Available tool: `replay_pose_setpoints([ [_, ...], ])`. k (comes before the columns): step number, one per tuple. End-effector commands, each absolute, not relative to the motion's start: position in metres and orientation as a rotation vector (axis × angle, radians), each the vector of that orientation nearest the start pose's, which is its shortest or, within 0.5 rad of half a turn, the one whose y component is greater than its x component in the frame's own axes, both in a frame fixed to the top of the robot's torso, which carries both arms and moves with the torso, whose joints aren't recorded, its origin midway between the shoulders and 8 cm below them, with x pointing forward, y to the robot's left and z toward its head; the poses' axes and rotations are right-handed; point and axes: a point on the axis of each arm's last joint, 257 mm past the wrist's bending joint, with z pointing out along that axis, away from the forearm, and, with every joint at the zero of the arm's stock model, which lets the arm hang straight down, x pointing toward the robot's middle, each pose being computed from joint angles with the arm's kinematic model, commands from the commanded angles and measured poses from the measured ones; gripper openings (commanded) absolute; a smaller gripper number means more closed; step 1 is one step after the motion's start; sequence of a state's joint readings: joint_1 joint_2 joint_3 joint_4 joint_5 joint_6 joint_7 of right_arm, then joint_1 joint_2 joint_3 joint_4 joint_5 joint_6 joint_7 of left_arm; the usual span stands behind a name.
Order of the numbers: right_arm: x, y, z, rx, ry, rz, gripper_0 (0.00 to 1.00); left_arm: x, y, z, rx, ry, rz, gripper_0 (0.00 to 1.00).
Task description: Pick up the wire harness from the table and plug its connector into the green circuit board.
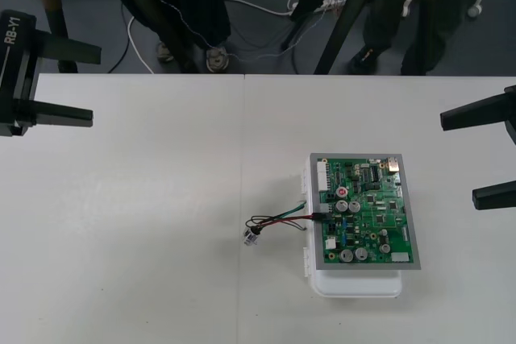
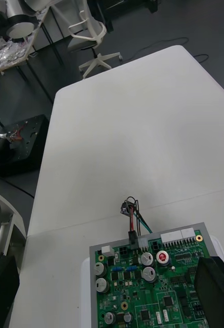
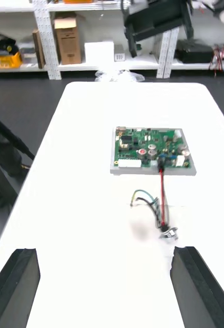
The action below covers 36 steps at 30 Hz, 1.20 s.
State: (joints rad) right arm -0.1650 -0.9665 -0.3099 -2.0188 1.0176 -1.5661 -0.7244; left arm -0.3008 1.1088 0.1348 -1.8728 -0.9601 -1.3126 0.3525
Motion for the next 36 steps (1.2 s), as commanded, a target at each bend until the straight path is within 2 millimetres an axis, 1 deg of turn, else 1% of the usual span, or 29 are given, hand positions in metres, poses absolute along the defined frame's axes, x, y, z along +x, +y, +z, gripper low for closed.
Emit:
replay_pose_setpoints([
  [1,0.2917,-0.1839,-0.0190,-1.525,1.591,0.819,1.00,0.3515,0.1888,-0.0014,1.569,1.365,-0.601,0.75],
  [4,0.2884,-0.1813,-0.0183,-1.544,1.576,0.808,1.00,0.3525,0.1885,-0.0012,1.567,1.366,-0.596,0.75],
  [12,0.2897,-0.1816,-0.0181,-1.577,1.539,0.768,1.00,0.3552,0.1854,-0.0047,1.561,1.358,-0.589,0.75],
  [20,0.2937,-0.1835,-0.0219,-1.685,1.402,0.651,1.00,0.3552,0.1854,-0.0047,1.561,1.358,-0.589,0.75],
  [28,0.2982,-0.1864,-0.0270,-1.655,1.436,0.691,1.00,0.3552,0.1854,-0.0047,1.561,1.358,-0.589,0.75],
  [36,0.2982,-0.1864,-0.0270,-1.655,1.436,0.691,1.00,0.3552,0.1854,-0.0047,1.561,1.358,-0.589,0.75],
])
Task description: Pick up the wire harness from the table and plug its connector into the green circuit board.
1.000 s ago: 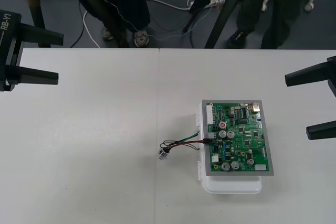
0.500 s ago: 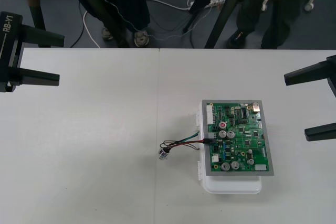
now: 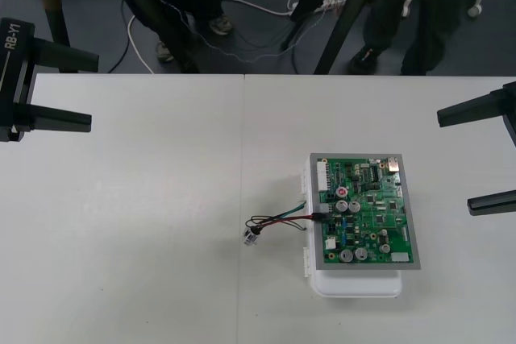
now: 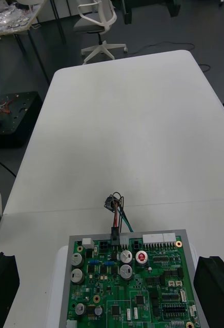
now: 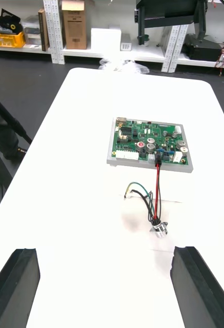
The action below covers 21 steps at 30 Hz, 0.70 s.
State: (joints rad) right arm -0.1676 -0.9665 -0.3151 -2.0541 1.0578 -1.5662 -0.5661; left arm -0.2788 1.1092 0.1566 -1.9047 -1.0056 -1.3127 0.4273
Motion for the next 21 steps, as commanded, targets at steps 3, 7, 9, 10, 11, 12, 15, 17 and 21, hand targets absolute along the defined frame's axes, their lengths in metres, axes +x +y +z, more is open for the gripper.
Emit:
replay_pose_setpoints([
  [3,0.2982,-0.1864,-0.0270,-1.655,1.436,0.691,1.00,0.3552,0.1854,-0.0047,1.561,1.358,-0.589,0.76],
  [7,0.2982,-0.1864,-0.0270,-1.655,1.436,0.691,1.00,0.3552,0.1854,-0.0047,1.561,1.358,-0.589,0.75],
  [9,0.2982,-0.1864,-0.0270,-1.655,1.436,0.691,1.00,0.3552,0.1854,-0.0047,1.561,1.358,-0.589,0.75],
  [10,0.2982,-0.1864,-0.0270,-1.655,1.436,0.691,1.00,0.3552,0.1854,-0.0047,1.561,1.358,-0.589,0.75],
  [11,0.2982,-0.1864,-0.0270,-1.655,1.436,0.691,1.00,0.3552,0.1854,-0.0047,1.561,1.358,-0.589,0.75],
  [12,0.2982,-0.1864,-0.0270,-1.655,1.436,0.691,1.00,0.3552,0.1854,-0.0047,1.561,1.358,-0.589,0.75],
  [15,0.2982,-0.1864,-0.0270,-1.655,1.436,0.691,1.00,0.3552,0.1854,-0.0047,1.561,1.358,-0.589,0.75],
  [17,0.2982,-0.1864,-0.0270,-1.655,1.436,0.691,1.00,0.3552,0.1854,-0.0047,1.561,1.358,-0.589,0.75],
  [21,0.2982,-0.1864,-0.0270,-1.655,1.436,0.691,1.00,0.3552,0.1854,-0.0047,1.561,1.358,-0.589,0.75],
])
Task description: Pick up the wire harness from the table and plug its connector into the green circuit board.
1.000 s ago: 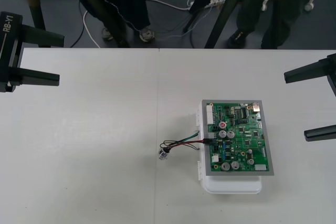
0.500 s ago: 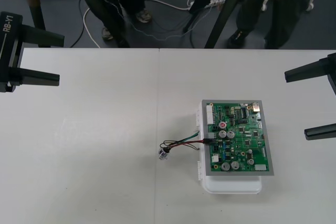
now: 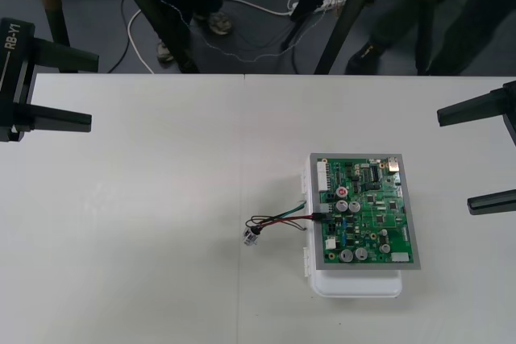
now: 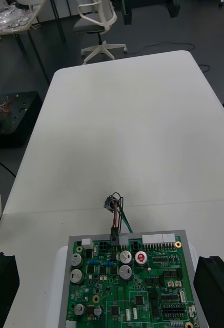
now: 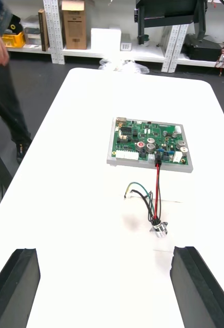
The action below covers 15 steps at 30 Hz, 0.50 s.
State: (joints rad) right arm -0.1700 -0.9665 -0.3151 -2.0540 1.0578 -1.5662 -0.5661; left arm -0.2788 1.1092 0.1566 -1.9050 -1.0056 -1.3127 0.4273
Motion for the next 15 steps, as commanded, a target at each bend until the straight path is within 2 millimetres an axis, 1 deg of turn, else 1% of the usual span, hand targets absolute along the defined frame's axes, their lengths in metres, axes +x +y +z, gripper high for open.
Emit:
replay_pose_setpoints([
  [1,0.2982,-0.1864,-0.0270,-1.655,1.436,0.691,1.00,0.3552,0.1854,-0.0047,1.561,1.358,-0.589,0.75],
  [15,0.2982,-0.1864,-0.0270,-1.655,1.436,0.691,1.00,0.3552,0.1854,-0.0047,1.561,1.358,-0.589,0.75],
])
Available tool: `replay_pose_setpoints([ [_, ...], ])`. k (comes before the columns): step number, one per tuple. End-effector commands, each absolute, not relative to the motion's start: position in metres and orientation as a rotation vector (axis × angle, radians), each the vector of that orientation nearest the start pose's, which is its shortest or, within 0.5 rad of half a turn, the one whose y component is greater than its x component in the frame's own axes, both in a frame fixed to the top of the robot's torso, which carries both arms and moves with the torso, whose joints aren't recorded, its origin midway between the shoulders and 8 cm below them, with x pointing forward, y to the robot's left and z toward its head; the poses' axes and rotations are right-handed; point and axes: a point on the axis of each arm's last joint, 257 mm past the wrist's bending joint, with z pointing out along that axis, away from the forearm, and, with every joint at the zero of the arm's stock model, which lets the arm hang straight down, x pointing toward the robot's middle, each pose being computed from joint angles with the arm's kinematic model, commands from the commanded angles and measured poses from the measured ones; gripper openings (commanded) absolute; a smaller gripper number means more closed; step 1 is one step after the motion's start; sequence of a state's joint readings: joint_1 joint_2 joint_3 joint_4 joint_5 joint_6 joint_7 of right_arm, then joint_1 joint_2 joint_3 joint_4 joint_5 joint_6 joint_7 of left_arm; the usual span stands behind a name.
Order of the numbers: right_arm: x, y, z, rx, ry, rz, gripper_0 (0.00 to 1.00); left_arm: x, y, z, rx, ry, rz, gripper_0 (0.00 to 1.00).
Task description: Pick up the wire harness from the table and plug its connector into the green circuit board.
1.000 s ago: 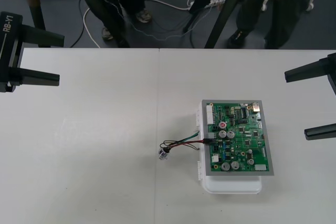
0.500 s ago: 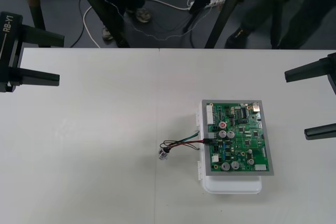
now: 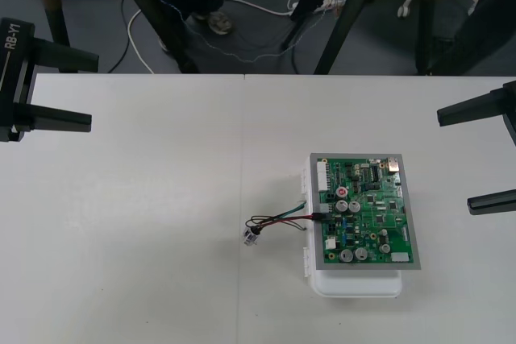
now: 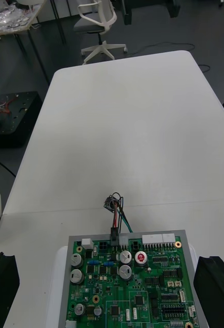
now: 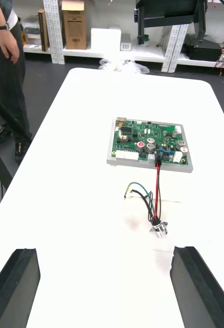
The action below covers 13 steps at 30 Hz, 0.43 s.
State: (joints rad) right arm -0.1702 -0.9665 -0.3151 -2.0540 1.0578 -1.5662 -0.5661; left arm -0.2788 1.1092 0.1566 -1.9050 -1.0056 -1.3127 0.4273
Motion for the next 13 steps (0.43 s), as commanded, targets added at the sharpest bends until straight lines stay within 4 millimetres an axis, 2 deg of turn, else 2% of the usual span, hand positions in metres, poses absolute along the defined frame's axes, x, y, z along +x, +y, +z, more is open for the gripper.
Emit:
replay_pose_setpoints([
  [1,0.2982,-0.1864,-0.0270,-1.655,1.436,0.691,1.00,0.3552,0.1854,-0.0047,1.561,1.358,-0.589,0.75],
  [13,0.2982,-0.1864,-0.0270,-1.655,1.436,0.691,1.00,0.3552,0.1854,-0.0047,1.561,1.358,-0.589,0.75],
])
